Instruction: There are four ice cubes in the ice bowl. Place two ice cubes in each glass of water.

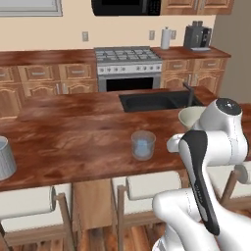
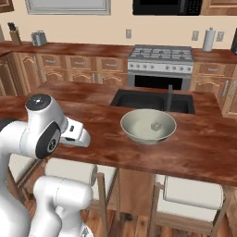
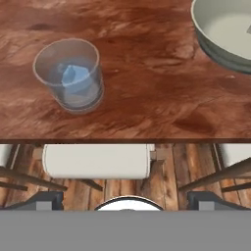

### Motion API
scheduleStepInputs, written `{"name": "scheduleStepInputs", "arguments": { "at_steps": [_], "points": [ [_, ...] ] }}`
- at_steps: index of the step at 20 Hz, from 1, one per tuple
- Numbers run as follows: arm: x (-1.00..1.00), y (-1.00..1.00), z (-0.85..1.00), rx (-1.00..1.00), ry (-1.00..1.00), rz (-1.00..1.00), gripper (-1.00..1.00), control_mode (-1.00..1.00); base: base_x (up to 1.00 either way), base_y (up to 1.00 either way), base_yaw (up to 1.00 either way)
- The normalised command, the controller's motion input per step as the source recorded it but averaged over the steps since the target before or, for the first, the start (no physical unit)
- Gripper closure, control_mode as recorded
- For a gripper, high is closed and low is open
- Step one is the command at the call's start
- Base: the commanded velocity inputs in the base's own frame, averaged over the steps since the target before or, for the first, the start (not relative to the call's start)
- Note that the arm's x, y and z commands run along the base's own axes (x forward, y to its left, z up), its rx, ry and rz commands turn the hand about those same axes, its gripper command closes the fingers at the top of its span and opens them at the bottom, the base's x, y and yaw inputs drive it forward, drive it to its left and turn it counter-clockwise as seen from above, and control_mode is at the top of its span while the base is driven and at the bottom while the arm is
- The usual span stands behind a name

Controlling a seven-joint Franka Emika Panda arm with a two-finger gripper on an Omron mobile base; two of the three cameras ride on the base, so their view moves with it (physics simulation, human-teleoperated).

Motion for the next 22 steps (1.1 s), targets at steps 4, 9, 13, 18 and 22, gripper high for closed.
{"name": "scheduleStepInputs", "arguments": {
  "at_steps": [4,9,13,18,22],
  "points": [
    [0.00,0.00,0.00,0.00,0.00,0.00,-1.00,1.00,-0.09,-0.52,0.00],
    [0.00,0.00,0.00,0.00,0.00,0.00,-1.00,1.00,0.00,-0.49,0.00],
    [0.00,0.00,0.00,0.00,0.00,0.00,-1.00,1.00,0.00,-0.41,0.00],
    [0.00,-0.10,0.00,0.01,-0.01,0.00,-1.00,-1.00,0.00,-0.19,0.00],
    [0.14,-0.24,0.00,0.03,-0.04,0.00,-1.00,-1.00,0.00,0.00,0.00]
  ]
}}
